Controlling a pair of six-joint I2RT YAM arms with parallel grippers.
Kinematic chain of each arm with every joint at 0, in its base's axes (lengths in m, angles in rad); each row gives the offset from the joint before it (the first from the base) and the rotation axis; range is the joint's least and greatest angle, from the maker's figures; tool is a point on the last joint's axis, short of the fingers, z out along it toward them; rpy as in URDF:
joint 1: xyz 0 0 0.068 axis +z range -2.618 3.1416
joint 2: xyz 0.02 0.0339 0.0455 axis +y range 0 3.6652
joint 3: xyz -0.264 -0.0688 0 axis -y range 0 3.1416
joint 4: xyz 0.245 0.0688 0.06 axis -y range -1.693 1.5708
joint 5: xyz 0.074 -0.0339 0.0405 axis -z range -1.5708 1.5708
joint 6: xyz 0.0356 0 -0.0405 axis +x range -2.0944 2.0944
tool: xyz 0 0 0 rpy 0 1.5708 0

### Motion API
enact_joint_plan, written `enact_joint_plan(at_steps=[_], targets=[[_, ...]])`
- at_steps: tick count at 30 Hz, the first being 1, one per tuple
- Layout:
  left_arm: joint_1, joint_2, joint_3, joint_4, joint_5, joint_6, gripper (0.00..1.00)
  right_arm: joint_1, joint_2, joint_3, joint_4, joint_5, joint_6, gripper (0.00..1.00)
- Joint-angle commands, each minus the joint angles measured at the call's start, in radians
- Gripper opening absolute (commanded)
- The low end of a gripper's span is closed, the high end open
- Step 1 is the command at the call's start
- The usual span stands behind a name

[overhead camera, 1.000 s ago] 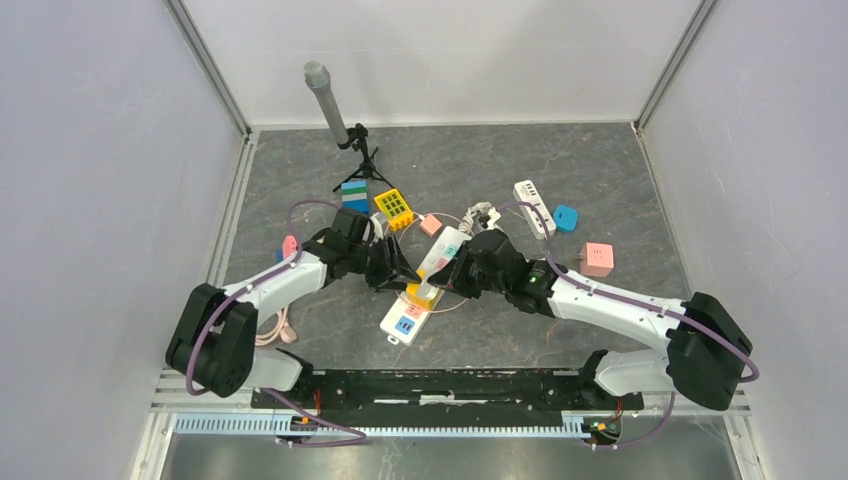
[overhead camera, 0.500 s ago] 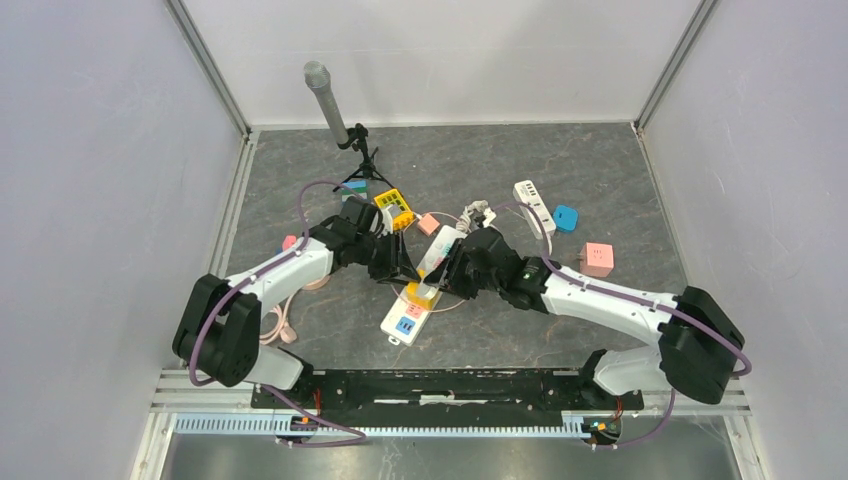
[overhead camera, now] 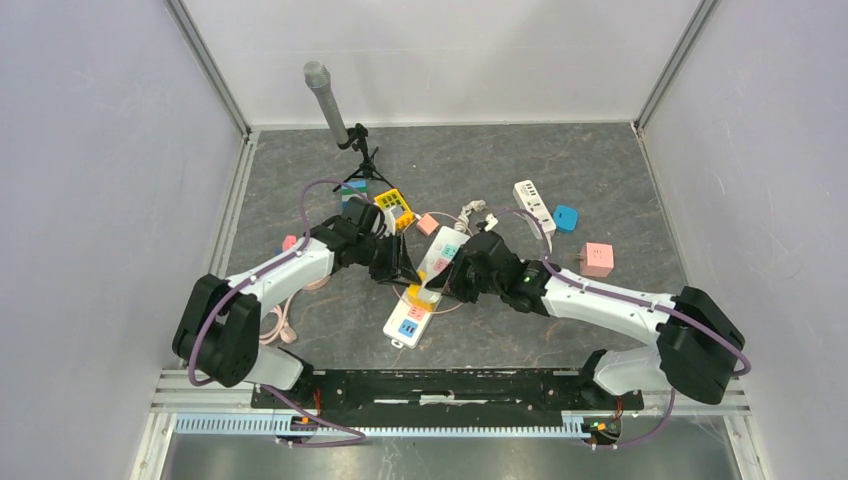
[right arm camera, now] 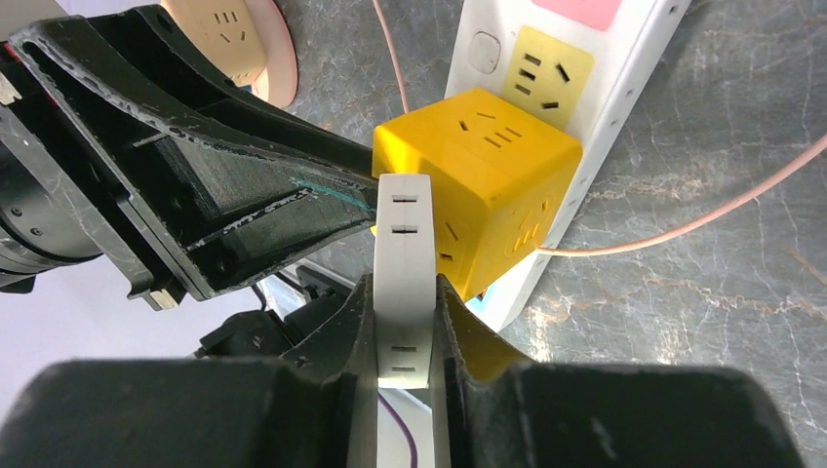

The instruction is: Pull the plug off the socket

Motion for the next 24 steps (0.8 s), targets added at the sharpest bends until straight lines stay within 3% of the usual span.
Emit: enact_joint_plan(at_steps=[1,11,17,24], targets=[[-0.006,0.012,-0.023,-0.084,-0.088,0.037,0.28,0.001,-0.084,0.004,0.073,0.011,0.063,0.00],[-0.014,0.025,-0.028,-0.087,-0.113,0.042,0.23,-0.017,-0.078,-0.028,0.212,-0.010,0.128,0.00],[-0.017,0.028,-0.025,-0.086,-0.120,0.046,0.22,-0.018,-0.084,-0.018,0.163,0.011,0.110,0.00],[-0.017,0.016,-0.004,-0.089,-0.119,0.049,0.23,-0.047,-0.169,0.010,0.033,0.142,-0.012,0.00]])
